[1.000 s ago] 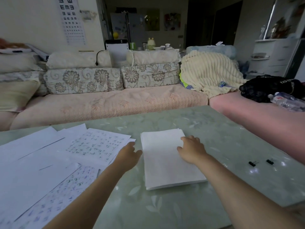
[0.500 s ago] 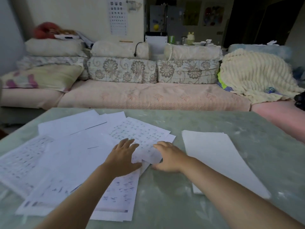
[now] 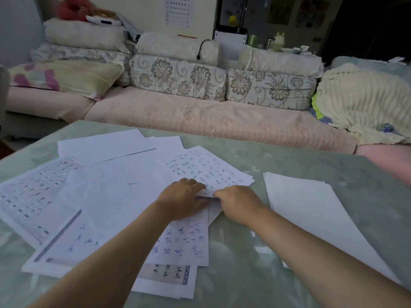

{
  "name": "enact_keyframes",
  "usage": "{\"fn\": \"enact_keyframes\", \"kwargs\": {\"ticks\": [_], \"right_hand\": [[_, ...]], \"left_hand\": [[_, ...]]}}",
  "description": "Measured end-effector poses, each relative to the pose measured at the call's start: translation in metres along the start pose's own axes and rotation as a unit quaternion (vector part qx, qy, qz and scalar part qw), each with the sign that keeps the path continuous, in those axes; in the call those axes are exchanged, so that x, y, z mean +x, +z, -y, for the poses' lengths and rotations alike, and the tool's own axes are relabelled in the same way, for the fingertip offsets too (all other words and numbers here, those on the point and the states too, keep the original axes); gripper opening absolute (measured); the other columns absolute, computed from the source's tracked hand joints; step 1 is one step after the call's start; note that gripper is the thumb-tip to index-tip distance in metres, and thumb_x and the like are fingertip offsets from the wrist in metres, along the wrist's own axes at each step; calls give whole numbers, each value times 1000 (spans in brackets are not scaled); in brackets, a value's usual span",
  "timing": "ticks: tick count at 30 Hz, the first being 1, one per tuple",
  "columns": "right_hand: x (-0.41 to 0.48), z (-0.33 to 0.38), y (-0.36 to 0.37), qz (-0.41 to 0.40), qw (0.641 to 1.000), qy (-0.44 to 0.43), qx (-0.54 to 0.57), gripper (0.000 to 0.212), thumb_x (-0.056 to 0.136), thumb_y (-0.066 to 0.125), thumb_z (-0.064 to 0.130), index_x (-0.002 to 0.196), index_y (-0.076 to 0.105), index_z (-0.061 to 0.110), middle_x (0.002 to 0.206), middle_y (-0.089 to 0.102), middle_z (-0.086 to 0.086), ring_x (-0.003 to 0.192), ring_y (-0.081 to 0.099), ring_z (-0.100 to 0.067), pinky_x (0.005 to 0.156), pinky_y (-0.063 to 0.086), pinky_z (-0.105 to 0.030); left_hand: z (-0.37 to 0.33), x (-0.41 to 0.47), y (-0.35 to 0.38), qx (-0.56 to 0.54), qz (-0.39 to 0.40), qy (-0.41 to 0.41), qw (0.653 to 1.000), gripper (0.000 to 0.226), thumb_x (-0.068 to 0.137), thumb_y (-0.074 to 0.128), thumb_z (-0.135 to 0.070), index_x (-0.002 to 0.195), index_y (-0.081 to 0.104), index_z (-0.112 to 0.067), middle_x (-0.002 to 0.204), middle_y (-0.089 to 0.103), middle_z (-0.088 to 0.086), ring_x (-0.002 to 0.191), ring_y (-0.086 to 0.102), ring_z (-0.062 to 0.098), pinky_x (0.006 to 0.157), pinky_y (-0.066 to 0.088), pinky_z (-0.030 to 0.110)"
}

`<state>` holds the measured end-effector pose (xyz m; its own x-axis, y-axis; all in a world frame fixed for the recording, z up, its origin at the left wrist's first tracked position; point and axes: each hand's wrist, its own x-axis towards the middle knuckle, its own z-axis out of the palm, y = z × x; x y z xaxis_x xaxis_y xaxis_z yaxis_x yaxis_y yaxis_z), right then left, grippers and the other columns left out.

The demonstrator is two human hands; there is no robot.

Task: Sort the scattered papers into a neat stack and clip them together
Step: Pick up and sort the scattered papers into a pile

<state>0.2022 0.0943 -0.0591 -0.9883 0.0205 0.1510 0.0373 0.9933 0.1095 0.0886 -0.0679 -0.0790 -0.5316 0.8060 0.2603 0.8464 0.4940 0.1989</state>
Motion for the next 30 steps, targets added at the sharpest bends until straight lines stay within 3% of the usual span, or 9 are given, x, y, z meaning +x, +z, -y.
{"fn": "enact_keyframes", "kwargs": {"ticks": [5, 8, 11, 14, 16, 20, 24, 26, 30], "right_hand": [[0, 7, -13, -92, 988, 16, 120, 26, 90, 56, 36, 75, 64, 17, 70, 64, -3, 71, 61, -28, 57, 34, -32], [-3, 13, -37, 19, 941, 106, 321, 63, 80, 44, 75, 75, 68, 17, 66, 64, 10, 65, 59, -11, 62, 44, -28], [-5, -2, -43, 74, 842, 212, 491, 58, 93, 40, 65, 93, 76, 18, 92, 75, 3, 83, 67, -15, 72, 46, -28], [-14, -22, -29, 52, 894, 251, 368, 36, 91, 53, 53, 93, 71, 21, 99, 70, 2, 94, 64, -20, 77, 43, -30], [-21, -26, -20, 99, 908, 261, 312, 49, 84, 61, 58, 124, 63, 29, 132, 59, 3, 125, 53, -21, 97, 43, -33], [-31, -6, -21, 148, 928, 185, 286, 78, 76, 67, 67, 146, 39, 45, 159, 29, 1, 147, 24, -24, 119, 26, -43], [-34, 17, -23, 208, 950, 117, 201, 71, 81, 68, 58, 144, 37, 53, 165, 15, 2, 152, 11, -19, 120, 17, -39], [-34, 24, -25, 202, 952, 105, 205, 68, 81, 69, 53, 142, 40, 53, 164, 17, 5, 151, 12, -16, 120, 17, -39], [-35, 32, -26, 183, 949, 74, 246, 60, 79, 73, 41, 135, 51, 50, 161, 24, 14, 148, 21, -9, 119, 22, -32]], "left_hand": [[-11, -5, -8, -52, -58, 27, 997, 19, 88, 59, -26, 105, 68, -28, 93, 70, -5, 85, 63, 20, 68, 42, 27], [-9, -13, -19, -111, -32, -27, 993, 12, 91, 63, -22, 87, 74, -22, 80, 71, -5, 69, 59, 14, 63, 43, 25], [0, -31, -30, -171, -26, -54, 983, 14, 89, 68, -20, 96, 77, -28, 101, 73, -13, 89, 64, 4, 83, 51, 21], [12, -50, -35, -155, -52, -79, 983, 30, 82, 75, -10, 90, 77, -40, 129, 60, -14, 119, 50, 10, 102, 42, 31], [16, -61, -40, -168, -67, -131, 975, 43, 81, 73, 0, 89, 77, -42, 142, 45, -10, 127, 41, 21, 102, 43, 34], [3, -76, -59, -462, -93, -284, 835, 50, 90, 46, 17, 102, 75, -22, 132, 47, -7, 104, 60, 19, 71, 54, 13], [-1, -77, -74, -688, -111, -396, 598, 37, 99, 33, 1, 130, 54, -1, 132, 49, 17, 94, 70, 34, 84, 57, 46], [4, -76, -78, -698, -83, -416, 577, 28, 101, 39, -8, 125, 49, 2, 126, 55, 19, 95, 67, 38, 78, 56, 47], [10, -76, -74, -629, 44, -395, 668, 34, 93, 63, -16, 121, 57, 2, 107, 71, 19, 94, 70, 35, 77, 59, 43]]}}
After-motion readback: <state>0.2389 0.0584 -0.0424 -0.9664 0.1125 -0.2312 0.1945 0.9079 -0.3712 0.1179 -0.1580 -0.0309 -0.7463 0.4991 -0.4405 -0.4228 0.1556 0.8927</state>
